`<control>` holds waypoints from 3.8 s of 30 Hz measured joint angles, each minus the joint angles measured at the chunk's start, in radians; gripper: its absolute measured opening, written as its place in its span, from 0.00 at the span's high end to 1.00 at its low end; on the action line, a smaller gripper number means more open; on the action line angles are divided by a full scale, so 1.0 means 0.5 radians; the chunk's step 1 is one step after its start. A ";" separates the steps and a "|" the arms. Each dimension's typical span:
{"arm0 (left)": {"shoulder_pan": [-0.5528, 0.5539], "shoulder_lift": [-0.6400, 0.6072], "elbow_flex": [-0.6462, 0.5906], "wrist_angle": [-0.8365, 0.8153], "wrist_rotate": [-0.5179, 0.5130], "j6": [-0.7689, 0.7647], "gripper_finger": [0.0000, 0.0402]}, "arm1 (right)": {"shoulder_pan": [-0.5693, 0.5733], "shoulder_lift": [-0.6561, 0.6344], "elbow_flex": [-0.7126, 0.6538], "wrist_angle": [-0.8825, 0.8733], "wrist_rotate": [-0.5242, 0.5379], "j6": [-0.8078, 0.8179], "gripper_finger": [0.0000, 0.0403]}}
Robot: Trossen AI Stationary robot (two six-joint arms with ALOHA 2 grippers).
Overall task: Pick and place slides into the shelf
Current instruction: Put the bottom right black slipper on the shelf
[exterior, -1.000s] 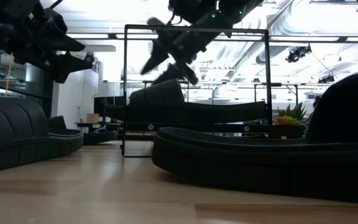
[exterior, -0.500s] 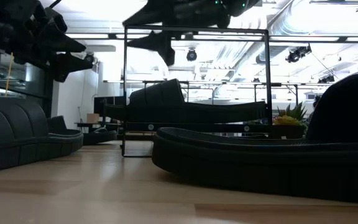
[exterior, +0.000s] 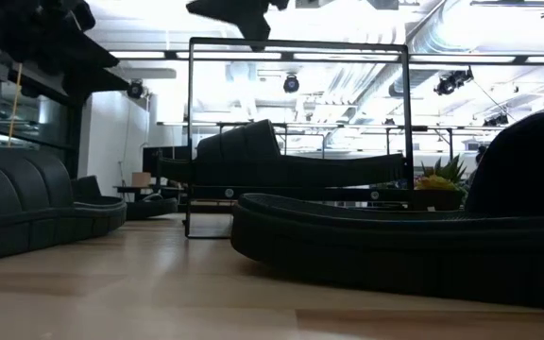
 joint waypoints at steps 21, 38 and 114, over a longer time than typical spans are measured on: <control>0.000 0.002 -0.001 0.083 0.061 -0.292 0.46 | 0.361 -0.008 0.000 -0.198 0.102 0.093 0.53; 0.000 0.002 -0.002 0.273 0.092 -0.266 0.46 | 0.491 -0.008 -0.001 -0.491 0.377 0.105 0.53; 0.001 0.002 -0.002 0.306 0.105 -0.313 0.46 | 0.591 0.051 -0.002 -1.347 -0.176 0.226 0.53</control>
